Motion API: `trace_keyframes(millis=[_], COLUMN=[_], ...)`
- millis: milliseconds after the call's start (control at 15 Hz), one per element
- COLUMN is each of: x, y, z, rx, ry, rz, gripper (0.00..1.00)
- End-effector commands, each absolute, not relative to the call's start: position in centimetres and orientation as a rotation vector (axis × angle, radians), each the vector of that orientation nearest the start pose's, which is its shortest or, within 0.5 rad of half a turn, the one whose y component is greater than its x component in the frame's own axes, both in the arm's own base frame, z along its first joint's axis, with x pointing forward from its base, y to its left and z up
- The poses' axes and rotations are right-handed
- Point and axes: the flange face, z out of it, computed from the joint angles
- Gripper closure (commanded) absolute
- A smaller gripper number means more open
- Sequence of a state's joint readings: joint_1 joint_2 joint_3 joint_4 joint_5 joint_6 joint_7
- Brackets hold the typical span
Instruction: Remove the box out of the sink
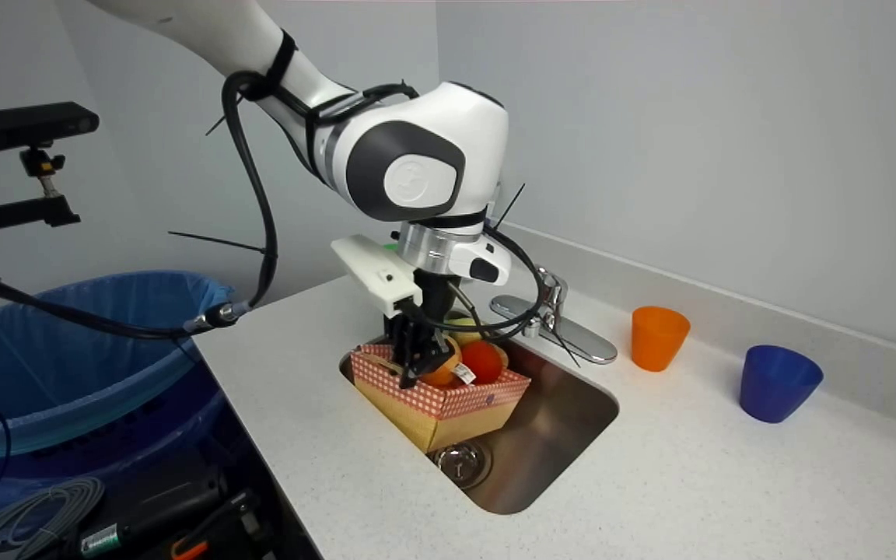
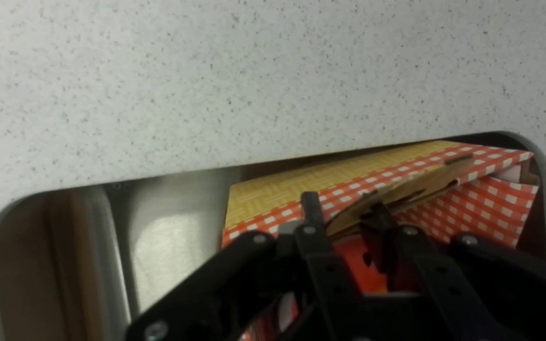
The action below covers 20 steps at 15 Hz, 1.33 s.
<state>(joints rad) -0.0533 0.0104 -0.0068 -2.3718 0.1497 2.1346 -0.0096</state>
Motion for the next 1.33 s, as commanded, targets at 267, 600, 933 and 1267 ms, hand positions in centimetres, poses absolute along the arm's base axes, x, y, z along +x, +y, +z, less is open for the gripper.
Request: trace_keyframes(millis=[267,600,933,1267], x=[47.7,47.5,46.4,44.5], y=[-2.0,-2.6,-6.4,-12.5], z=[35.8,39.9,41.1,39.6], rx=[-2.997,-2.972,-3.011,-3.073], ry=[0.001,-0.126,-0.149,-0.003], rz=[0.172,0.053,0.069,0.215], gripper=[0.93,0.93,0.93,0.93])
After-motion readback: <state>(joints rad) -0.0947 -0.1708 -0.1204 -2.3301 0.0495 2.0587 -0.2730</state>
